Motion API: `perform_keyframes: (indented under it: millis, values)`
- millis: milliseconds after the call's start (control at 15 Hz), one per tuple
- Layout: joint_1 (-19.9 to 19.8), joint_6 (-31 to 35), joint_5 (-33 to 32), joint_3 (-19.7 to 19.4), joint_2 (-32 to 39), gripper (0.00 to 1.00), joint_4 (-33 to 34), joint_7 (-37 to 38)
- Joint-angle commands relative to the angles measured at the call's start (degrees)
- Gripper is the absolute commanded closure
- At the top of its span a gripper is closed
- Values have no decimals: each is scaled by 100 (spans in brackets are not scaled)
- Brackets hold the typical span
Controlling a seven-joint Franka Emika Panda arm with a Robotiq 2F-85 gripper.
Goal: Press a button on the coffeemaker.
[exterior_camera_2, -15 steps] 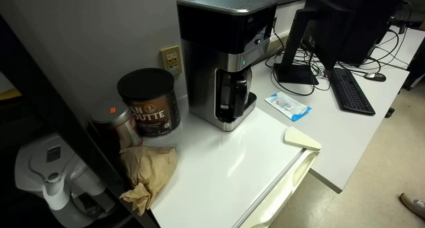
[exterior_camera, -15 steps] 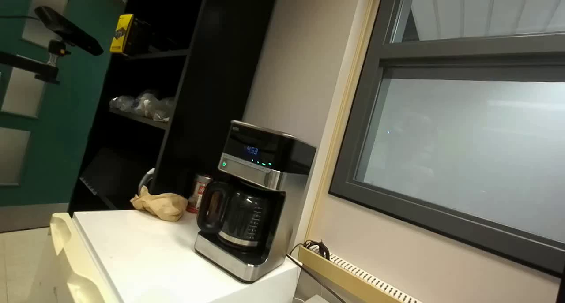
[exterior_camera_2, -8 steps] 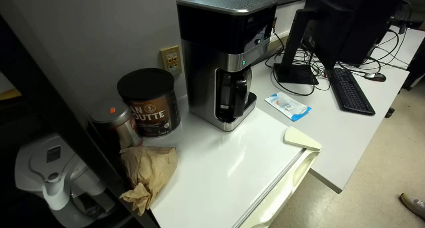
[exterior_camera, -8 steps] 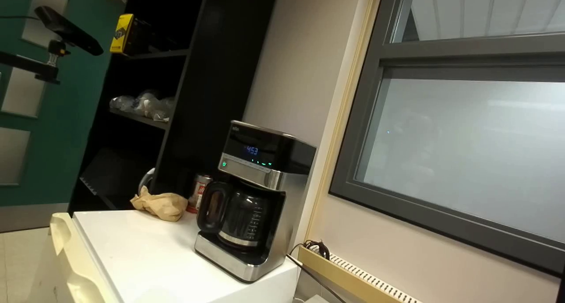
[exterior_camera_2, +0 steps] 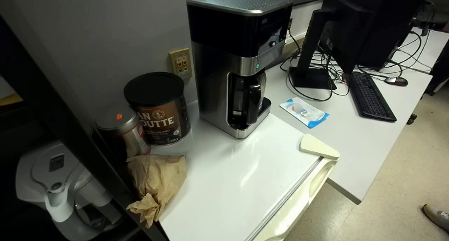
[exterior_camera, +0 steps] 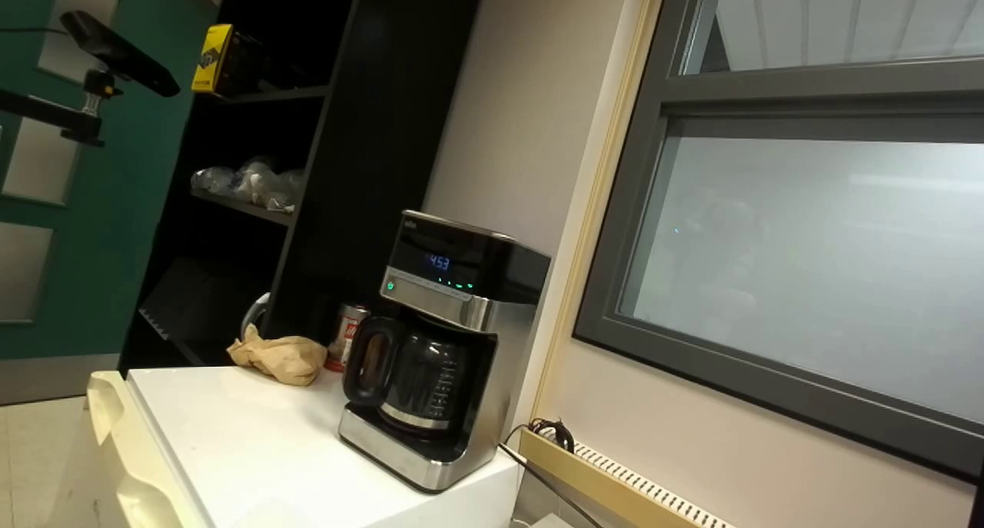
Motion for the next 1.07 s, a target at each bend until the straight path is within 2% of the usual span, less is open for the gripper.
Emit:
perform_keyframes:
  millis: [0,333,467,667,1000]
  values:
    - [-133,164,-86,69,131,0,61,-47]
    - [-292,877,-935,96,563,0,89,-90]
    - [-346,1394,-1519,117,778,0,67,-56]
    - [-395,1785,-2353,110,1147,0,93,73]
    - [-443,2793,-3940,48,1647,0,-4,401]
